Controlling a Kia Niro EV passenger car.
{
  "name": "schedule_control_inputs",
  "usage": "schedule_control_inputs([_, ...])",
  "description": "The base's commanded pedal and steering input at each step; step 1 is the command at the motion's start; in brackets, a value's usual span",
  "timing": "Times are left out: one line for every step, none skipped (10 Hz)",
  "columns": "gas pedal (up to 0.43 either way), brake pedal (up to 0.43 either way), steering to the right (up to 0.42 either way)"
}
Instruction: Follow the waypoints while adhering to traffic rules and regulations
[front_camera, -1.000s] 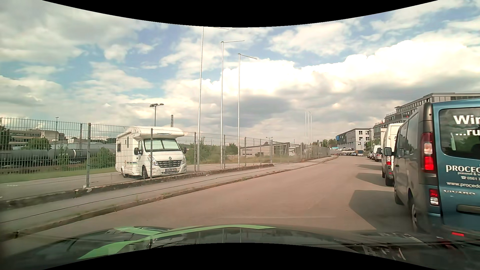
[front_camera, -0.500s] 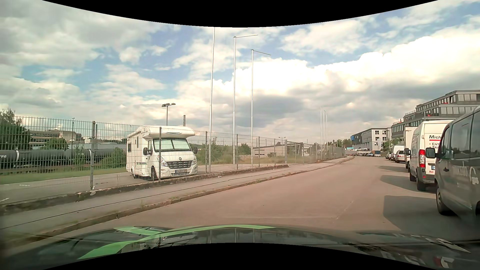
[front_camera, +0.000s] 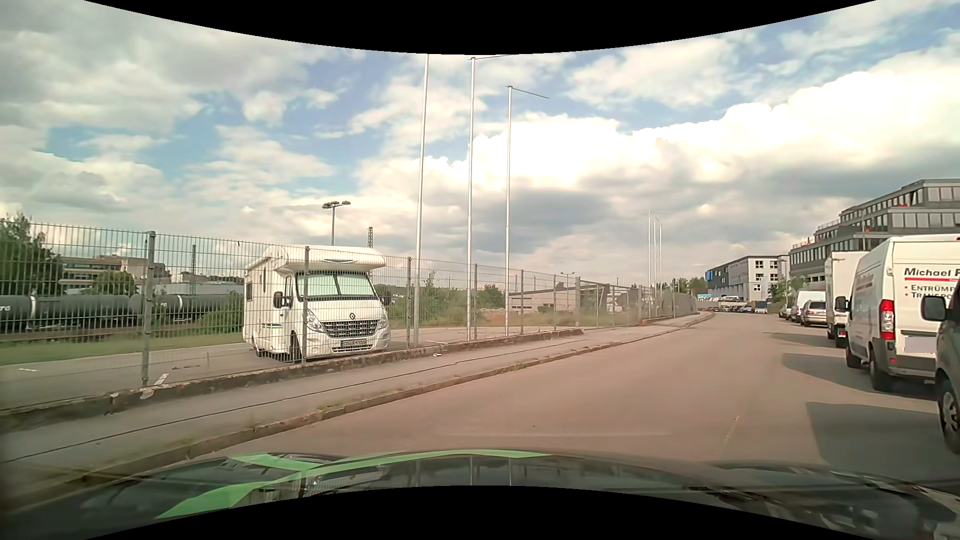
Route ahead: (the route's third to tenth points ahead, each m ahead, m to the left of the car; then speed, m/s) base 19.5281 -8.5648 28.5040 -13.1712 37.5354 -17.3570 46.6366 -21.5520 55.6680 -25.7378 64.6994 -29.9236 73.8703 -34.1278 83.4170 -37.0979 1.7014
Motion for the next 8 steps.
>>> schedule_control_inputs([0.079,0.000,0.216])
schedule_control_inputs([0.079,0.000,0.274])
schedule_control_inputs([0.079,0.000,0.323])
schedule_control_inputs([0.087,0.000,0.360])
schedule_control_inputs([0.098,0.000,0.406])
schedule_control_inputs([0.130,0.000,0.437])
schedule_control_inputs([0.138,0.000,0.454])
schedule_control_inputs([0.150,0.000,0.458])
